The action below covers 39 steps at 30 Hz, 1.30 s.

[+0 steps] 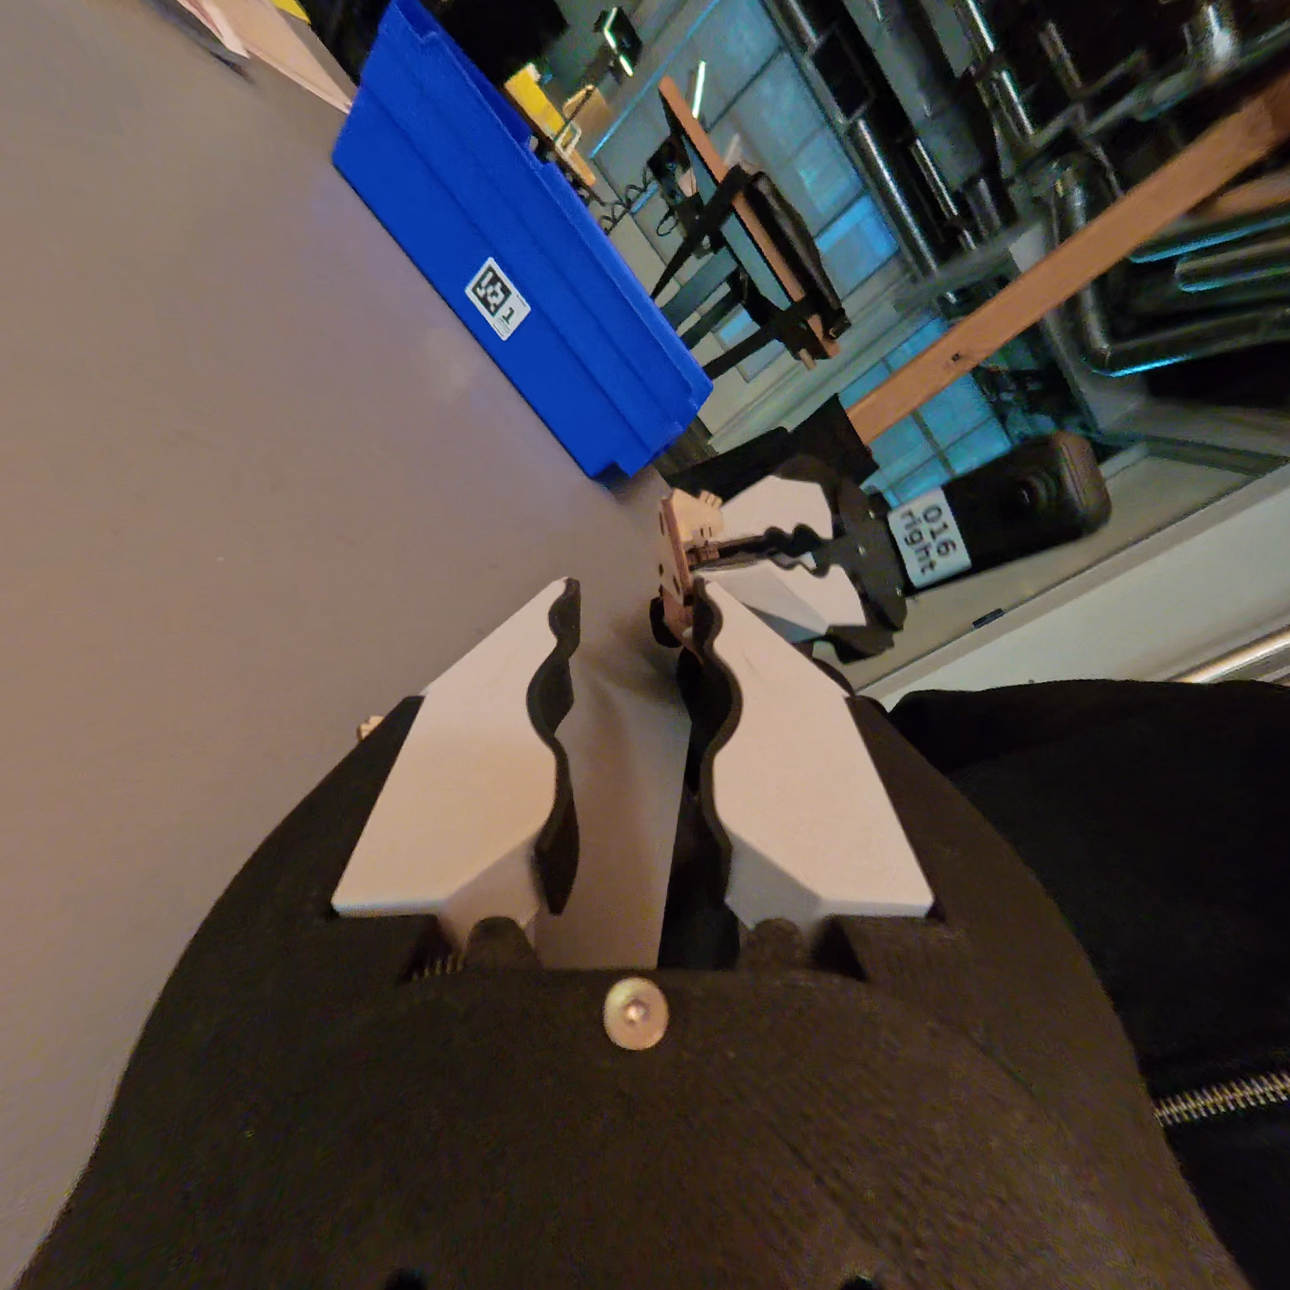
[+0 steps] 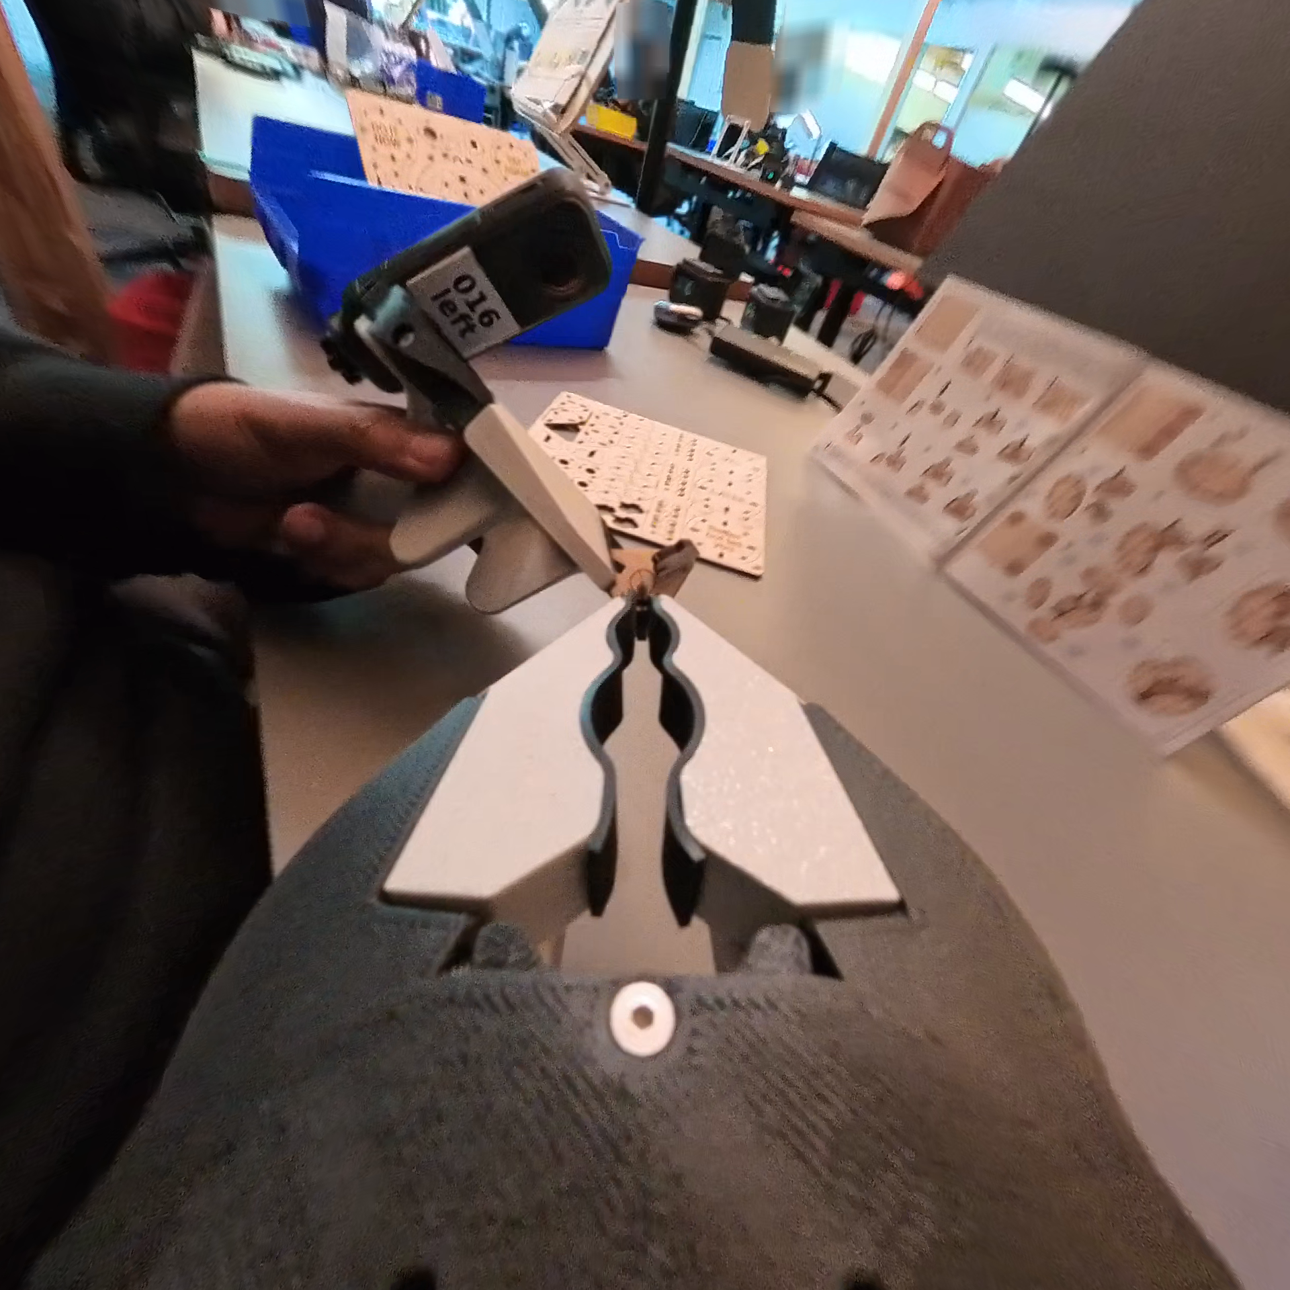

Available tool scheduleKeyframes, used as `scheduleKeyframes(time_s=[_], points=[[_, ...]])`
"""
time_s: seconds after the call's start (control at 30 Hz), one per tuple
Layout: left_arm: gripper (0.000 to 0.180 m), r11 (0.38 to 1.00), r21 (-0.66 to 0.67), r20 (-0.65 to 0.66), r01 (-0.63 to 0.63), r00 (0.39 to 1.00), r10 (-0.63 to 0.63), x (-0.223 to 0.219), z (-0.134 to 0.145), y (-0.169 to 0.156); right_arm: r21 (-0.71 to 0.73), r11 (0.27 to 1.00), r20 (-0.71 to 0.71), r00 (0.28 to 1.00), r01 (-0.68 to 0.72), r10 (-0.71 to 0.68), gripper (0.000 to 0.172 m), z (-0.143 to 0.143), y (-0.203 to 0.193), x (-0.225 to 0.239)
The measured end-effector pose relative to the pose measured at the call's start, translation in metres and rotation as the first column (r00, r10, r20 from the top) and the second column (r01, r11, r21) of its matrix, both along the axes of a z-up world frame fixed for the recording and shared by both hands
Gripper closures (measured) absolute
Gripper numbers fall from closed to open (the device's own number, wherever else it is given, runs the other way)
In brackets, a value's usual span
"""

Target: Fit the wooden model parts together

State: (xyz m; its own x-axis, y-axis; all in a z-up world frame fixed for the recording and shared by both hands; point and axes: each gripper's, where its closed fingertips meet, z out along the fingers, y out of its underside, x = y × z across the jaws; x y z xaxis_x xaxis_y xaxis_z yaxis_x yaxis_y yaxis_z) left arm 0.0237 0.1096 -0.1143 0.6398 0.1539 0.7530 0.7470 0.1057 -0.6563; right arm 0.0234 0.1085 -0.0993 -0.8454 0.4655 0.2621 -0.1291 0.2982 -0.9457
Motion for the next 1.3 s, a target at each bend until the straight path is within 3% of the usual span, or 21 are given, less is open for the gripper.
scheduleKeyframes(time_s=[0.17, 0.47, 0.67, 0.83, 1.0, 1.2, 1.3], points=[[0.178, 0.999, 0.035, 0.032, 0.0, 0.999, -0.001, 0.0, 0.004, 0.003, 0.103, 0.994, -0.17, 0.985, 0.048, -0.03, 0.172, -0.006, -0.004, -0.001], [0.179, 0.992, -0.035, -0.011, -0.117, 0.993, 0.117, -0.007, 0.003, 0.008, 0.127, 0.98, -0.27, 0.956, 0.154, -0.116, 0.172, -0.008, 0.002, -0.006], [0.179, 0.99, -0.022, -0.024, -0.137, 0.99, 0.136, -0.01, 0.015, 0.019, -0.025, 0.992, -0.156, 0.98, 0.125, -0.127, 0.172, 0.006, 0.015, -0.007], [0.179, 0.987, -0.001, 0.009, -0.161, 0.987, 0.161, -0.011, 0.015, 0.019, 0.129, 0.956, -0.414, 0.891, 0.262, -0.189, 0.172, 0.006, 0.015, -0.006], [0.18, 0.986, 0.064, 0.059, -0.154, 0.987, 0.15, -0.011, 0.018, 0.018, 0.061, 0.976, -0.315, 0.932, 0.207, -0.178, 0.172, 0.008, 0.014, -0.005], [0.179, 0.985, 0.061, 0.077, -0.161, 0.985, 0.157, -0.012, 0.011, 0.015, 0.206, 0.926, -0.511, 0.842, 0.317, -0.174, 0.172, 0.001, 0.011, -0.005], [0.178, 0.983, -0.002, -0.013, -0.184, 0.983, 0.184, -0.013, 0.012, 0.015, 0.169, 0.931, -0.465, 0.859, 0.324, -0.215, 0.172, 0.002, 0.011, -0.006]])
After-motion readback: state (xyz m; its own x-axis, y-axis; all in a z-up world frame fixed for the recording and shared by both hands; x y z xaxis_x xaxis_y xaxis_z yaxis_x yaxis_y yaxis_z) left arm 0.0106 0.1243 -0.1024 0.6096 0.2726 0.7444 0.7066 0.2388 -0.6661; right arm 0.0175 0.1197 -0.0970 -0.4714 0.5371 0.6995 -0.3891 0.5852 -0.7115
